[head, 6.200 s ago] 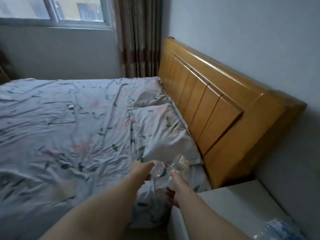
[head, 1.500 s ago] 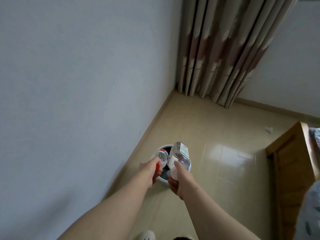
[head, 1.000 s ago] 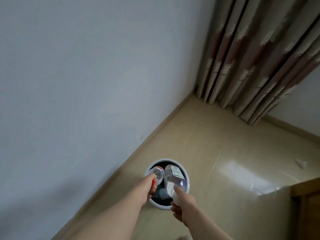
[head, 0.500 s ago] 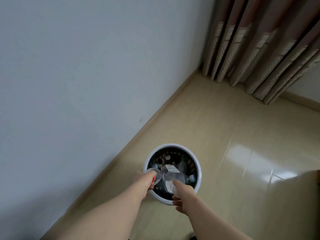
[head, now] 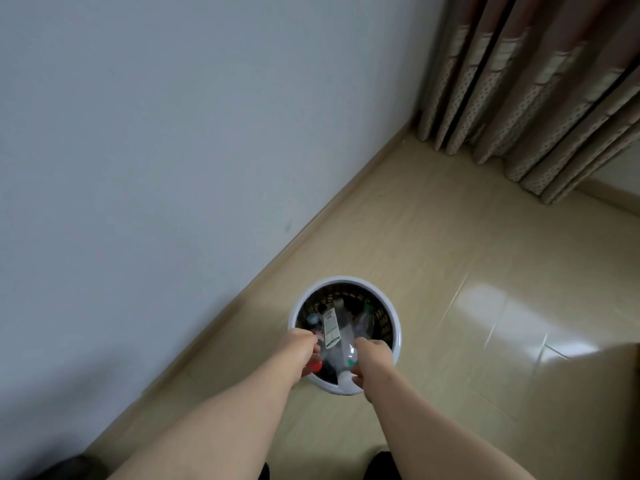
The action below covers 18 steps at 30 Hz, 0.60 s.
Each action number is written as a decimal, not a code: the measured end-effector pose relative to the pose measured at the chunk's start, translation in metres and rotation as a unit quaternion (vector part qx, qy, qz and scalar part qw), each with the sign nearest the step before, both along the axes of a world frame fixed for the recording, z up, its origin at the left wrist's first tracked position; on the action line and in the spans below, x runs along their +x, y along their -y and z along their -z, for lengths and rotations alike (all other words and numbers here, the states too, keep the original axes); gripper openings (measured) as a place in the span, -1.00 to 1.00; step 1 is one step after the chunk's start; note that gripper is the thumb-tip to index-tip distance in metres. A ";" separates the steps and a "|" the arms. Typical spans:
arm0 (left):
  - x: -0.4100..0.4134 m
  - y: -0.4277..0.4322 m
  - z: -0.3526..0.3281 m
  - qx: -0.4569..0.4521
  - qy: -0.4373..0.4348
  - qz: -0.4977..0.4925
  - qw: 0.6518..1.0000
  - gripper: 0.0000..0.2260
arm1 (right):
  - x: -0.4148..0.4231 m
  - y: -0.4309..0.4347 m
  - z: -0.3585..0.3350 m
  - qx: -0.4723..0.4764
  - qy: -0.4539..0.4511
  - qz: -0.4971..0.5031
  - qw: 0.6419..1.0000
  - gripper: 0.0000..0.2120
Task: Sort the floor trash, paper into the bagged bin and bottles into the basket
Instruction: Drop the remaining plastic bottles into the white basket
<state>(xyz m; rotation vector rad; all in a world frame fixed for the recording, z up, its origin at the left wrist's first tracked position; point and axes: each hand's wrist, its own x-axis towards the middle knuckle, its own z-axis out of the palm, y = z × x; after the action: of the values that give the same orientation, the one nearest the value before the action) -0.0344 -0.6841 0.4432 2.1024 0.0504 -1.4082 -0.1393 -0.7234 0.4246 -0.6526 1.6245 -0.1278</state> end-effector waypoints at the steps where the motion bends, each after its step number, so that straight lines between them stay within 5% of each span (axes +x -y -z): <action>1: -0.001 -0.001 -0.010 0.000 0.000 0.000 1.000 -0.75 | 0.000 0.000 -0.008 0.003 -0.004 -0.007 1.000 -0.82; 9: -0.015 -0.010 -0.114 -0.016 0.003 -0.027 0.999 -0.75 | 0.001 -0.004 -0.106 -0.007 0.003 -0.070 0.998 -0.85; 18: -0.022 -0.048 -0.231 -0.127 0.004 -0.221 0.967 -0.86 | 0.027 -0.014 -0.236 -0.047 0.118 -0.249 0.960 -0.77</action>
<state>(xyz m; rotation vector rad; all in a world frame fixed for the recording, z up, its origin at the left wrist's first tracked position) -0.0566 -0.6361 0.6746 1.7483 0.3005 -1.0752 -0.1124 -0.7092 0.6604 -1.0592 1.1905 0.0843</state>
